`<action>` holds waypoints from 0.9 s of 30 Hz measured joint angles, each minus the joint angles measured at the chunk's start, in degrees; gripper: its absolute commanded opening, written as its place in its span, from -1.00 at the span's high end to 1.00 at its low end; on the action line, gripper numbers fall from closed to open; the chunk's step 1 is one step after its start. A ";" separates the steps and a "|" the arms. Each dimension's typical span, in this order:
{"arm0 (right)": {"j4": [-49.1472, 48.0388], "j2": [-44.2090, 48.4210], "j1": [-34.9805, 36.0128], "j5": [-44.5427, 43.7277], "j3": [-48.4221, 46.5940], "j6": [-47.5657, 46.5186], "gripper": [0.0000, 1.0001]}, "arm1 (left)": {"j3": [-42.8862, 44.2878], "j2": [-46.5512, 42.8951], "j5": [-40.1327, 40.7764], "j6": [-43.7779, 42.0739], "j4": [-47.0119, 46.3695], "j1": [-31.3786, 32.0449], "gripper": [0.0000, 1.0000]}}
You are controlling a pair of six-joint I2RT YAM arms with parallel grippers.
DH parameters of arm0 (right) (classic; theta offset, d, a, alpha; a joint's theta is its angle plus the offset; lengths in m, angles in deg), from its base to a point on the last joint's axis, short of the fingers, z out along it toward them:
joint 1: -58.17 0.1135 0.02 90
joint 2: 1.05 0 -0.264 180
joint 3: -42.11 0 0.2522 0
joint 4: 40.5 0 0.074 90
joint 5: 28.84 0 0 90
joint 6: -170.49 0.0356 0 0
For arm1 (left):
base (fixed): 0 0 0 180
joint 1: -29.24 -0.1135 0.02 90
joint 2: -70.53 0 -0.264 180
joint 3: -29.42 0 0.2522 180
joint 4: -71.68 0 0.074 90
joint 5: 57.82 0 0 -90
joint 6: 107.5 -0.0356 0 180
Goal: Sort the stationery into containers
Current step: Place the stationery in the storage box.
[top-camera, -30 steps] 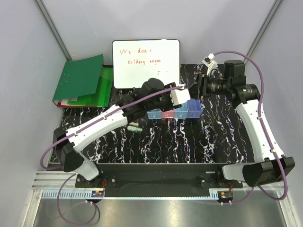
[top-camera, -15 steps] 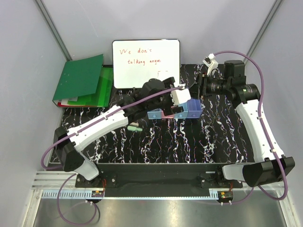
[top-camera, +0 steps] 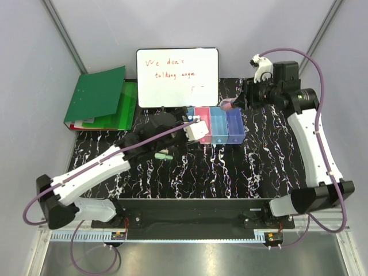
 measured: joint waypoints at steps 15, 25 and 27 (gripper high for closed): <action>14.29 -28.55 0.00 -16.65 -23.30 -25.51 1.00 | -6.43 -9.97 3.87 -0.20 1.86 -2.14 -0.98; 17.62 -36.33 0.00 -18.27 -28.06 -32.17 1.00 | -6.62 -10.45 4.13 -0.22 2.36 -2.80 -0.98; 17.73 -37.79 0.00 -18.21 -29.75 -32.63 1.00 | -6.62 -10.45 4.20 -0.22 2.36 -2.80 -0.98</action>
